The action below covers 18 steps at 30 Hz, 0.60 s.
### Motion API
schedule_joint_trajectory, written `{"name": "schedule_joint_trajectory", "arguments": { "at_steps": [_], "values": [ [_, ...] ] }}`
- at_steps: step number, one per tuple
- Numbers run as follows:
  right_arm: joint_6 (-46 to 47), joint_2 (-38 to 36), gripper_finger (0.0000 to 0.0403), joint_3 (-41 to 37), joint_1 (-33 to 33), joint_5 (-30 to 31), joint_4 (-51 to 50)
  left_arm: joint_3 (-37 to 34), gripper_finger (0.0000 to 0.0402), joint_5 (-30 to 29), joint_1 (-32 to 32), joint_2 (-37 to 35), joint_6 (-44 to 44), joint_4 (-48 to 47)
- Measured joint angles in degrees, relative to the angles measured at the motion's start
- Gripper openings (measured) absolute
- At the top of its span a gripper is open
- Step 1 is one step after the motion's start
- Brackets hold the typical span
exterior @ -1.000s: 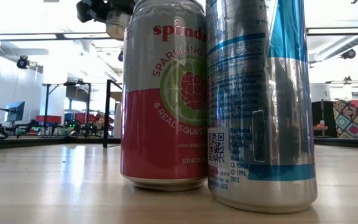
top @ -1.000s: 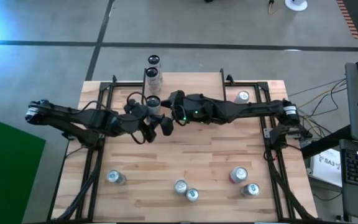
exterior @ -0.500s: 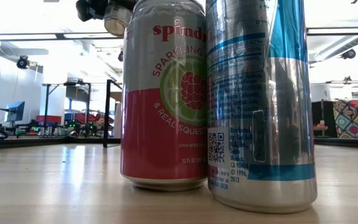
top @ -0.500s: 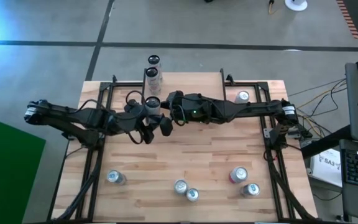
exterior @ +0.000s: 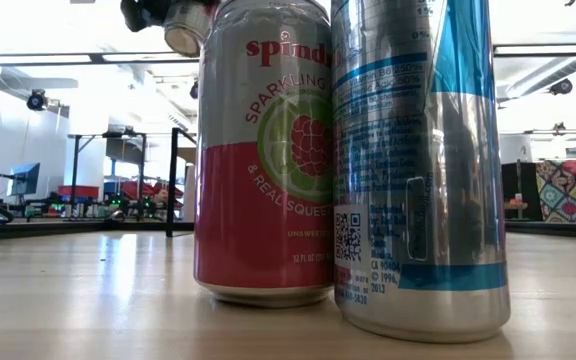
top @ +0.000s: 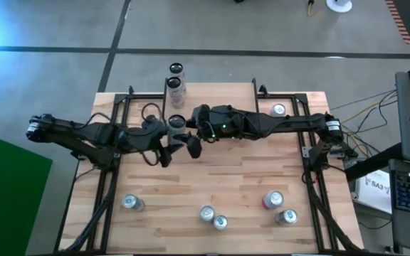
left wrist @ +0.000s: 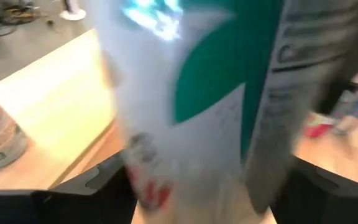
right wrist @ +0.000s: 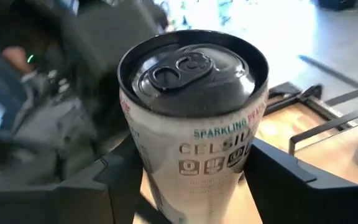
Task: Place canned beverage on shelf
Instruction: Put the white-pink soda can on the shelf aligned with the other white-pink soda cans
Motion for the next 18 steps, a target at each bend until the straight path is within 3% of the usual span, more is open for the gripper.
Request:
{"name": "schedule_joint_trajectory", "arguments": {
  "at_steps": [5,9,12,15,18],
  "values": [
    [-4.1,-2.7,0.0227,0.0,-1.5,-9.9,-1.7,0.0,0.0302,6.2,0.0,-5.0,1.8,0.5],
    [-7.3,-4.0,0.0225,-0.1,-3.4,-25.6,-1.5,0.0,0.0317,17.5,0.0,-8.3,5.0,4.2],
    [-7.2,-4.2,0.0225,-0.1,-4.3,-35.8,0.7,-0.3,0.0324,21.9,0.0,-8.8,5.9,6.9],
    [-7.3,-4.1,0.0225,-0.1,-4.7,-42.0,3.8,-0.4,0.0327,23.2,0.0,-8.2,5.8,8.7],
    [-7.3,-4.1,0.0225,-0.1,-4.7,-44.4,5.7,-0.4,0.0328,28.6,0.0,-6.0,5.6,11.8]
  ]
}}
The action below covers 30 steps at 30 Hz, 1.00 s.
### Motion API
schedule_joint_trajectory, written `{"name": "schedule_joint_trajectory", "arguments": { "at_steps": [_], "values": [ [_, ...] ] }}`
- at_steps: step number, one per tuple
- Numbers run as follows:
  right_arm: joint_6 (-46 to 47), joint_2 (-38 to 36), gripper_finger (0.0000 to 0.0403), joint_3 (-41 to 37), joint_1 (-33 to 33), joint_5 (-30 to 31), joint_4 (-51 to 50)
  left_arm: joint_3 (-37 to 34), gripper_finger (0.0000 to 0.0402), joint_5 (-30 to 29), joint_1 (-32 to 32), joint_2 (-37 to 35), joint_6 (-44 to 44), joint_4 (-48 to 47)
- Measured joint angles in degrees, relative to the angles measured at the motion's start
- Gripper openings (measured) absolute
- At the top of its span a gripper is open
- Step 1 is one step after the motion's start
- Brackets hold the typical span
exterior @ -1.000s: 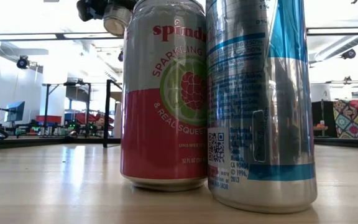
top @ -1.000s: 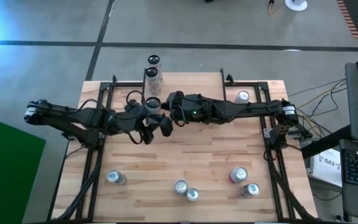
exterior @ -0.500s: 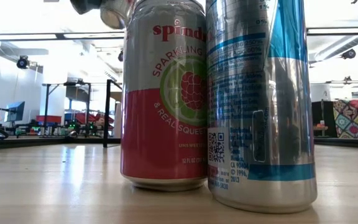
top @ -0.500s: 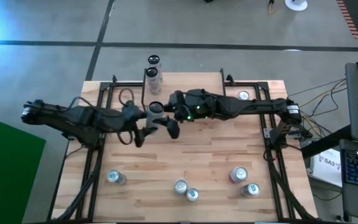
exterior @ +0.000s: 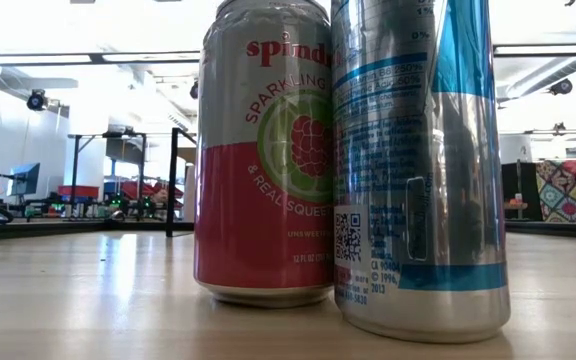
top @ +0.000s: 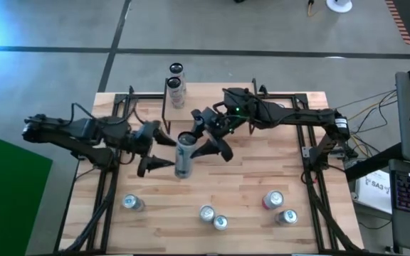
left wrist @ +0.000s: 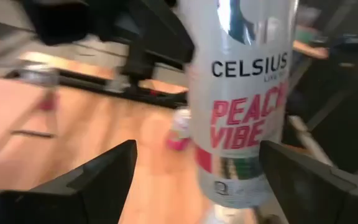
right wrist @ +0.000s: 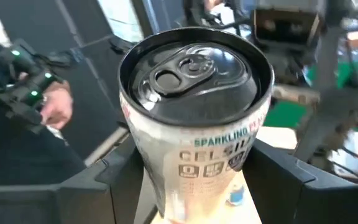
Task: Place canned beverage on shelf
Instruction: Put the white-pink soda can on the shelf aligned with the other white-pink soda cans
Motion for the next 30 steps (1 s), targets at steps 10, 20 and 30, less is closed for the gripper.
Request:
{"name": "schedule_joint_trajectory", "arguments": {
  "at_steps": [10,20,30],
  "values": [
    [-0.1,0.1,0.0226,0.0,0.1,-3.4,1.1,-0.2,0.0328,14.0,0.1,10.5,-1.8,16.3],
    [-0.1,0.2,0.0226,0.0,1.4,-3.3,1.1,-0.2,0.0272,19.2,0.4,12.2,-0.8,19.4],
    [2.1,0.2,0.0254,0.0,1.5,-0.9,0.2,-0.2,0.024,17.0,0.9,11.8,0.5,17.7]
  ]
}}
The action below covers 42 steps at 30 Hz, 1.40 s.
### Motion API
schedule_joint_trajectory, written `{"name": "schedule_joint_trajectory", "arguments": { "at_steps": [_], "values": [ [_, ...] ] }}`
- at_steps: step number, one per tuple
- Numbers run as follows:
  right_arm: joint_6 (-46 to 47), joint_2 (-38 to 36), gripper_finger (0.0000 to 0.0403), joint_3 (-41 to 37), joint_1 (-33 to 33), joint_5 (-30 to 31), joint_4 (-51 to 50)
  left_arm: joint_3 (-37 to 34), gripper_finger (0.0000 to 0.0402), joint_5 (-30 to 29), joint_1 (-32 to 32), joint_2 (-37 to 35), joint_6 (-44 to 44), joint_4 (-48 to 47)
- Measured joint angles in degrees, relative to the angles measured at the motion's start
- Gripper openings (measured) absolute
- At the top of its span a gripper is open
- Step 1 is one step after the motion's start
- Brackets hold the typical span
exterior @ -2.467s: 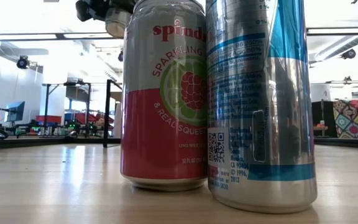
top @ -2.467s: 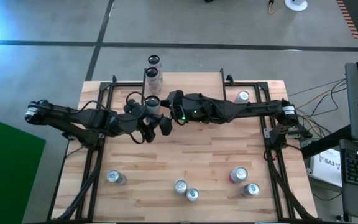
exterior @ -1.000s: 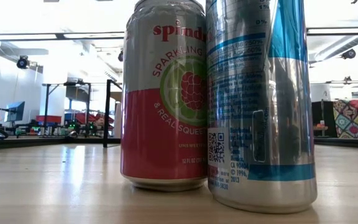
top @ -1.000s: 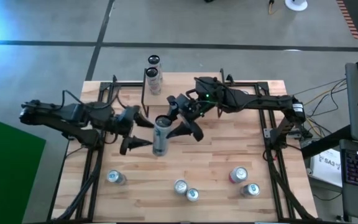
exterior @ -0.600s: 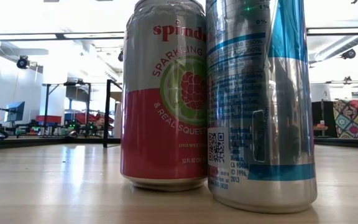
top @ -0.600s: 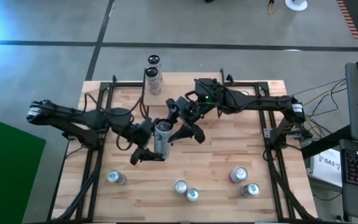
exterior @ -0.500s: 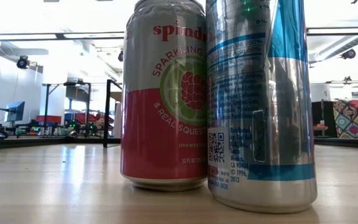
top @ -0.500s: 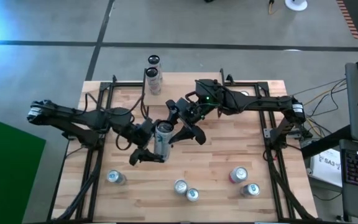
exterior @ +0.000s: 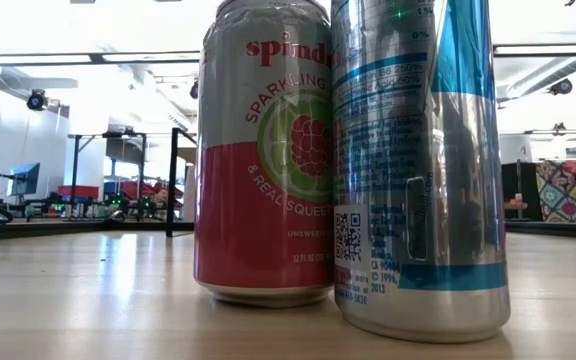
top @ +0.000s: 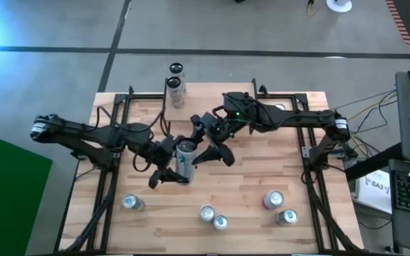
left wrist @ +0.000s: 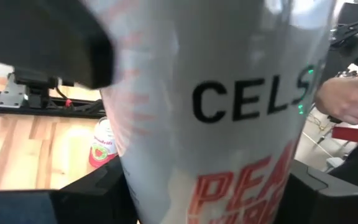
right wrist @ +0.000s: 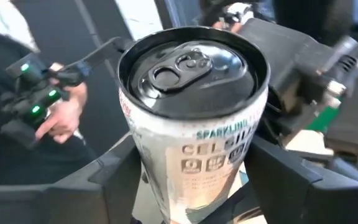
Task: Place canned beverage on shelf
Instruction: Put the white-pink soda can on the shelf aligned with the other white-pink soda cans
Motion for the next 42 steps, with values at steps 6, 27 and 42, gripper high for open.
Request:
{"name": "schedule_joint_trajectory", "arguments": {
  "at_steps": [6,27,42],
  "values": [
    [1.0,-0.5,0.0317,0.1,-0.1,8.8,-5.0,0.0,0.026,-8.7,0.0,-2.2,1.4,-6.6],
    [8.7,0.1,0.0329,0.1,0.0,35.0,-1.9,0.0,0.0252,-48.4,0.0,-7.6,1.4,-22.8],
    [7.4,4.2,0.0325,0.1,-0.4,36.1,3.3,0.0,0.025,-46.5,0.1,-6.2,1.6,-23.3]
  ]
}}
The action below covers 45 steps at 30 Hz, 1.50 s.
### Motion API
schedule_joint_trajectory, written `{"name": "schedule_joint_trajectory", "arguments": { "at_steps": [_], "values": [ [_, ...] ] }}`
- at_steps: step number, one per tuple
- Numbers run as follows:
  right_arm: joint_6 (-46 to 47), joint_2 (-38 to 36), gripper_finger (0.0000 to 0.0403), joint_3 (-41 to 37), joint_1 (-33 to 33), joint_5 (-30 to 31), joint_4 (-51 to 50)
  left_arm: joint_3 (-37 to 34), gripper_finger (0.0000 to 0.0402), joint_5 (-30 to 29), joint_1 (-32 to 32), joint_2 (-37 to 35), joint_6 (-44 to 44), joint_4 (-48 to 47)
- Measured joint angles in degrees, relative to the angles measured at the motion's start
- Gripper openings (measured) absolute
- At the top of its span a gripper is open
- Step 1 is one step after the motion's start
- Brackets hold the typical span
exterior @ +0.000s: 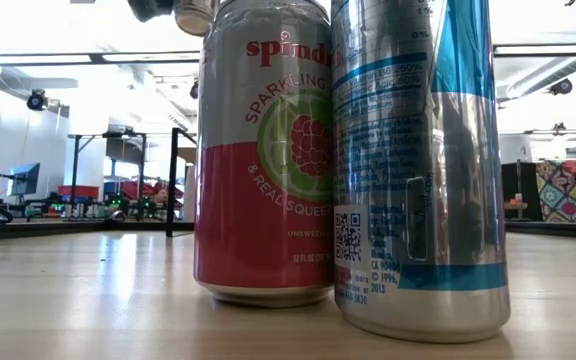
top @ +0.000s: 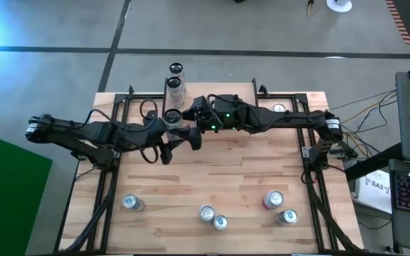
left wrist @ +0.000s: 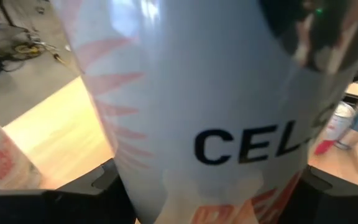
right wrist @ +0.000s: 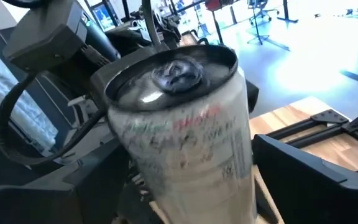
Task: Place canned beverage on shelf
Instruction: Put the white-pink soda can on the shelf aligned with the other white-pink soda cans
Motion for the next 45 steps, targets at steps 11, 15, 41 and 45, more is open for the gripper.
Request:
{"name": "schedule_joint_trajectory", "arguments": {
  "at_steps": [11,15,41,45],
  "values": [
    [-1.8,0.1,0.0236,-0.1,0.0,-1.9,-1.1,0.0,0.026,6.1,0.1,-0.3,0.5,-2.0],
    [-3.2,0.1,0.0236,0.2,0.0,-8.6,-3.3,0.0,0.0276,15.1,-0.1,-1.1,2.0,-2.1],
    [-8.2,-0.2,0.0244,0.3,0.0,-21.7,-5.8,5.5,0.0255,22.2,0.0,-2.4,5.7,-3.9],
    [-8.3,-0.2,0.0245,0.3,0.0,-21.5,-5.7,5.5,0.0246,22.2,0.0,-2.4,5.9,-3.8]
  ]
}}
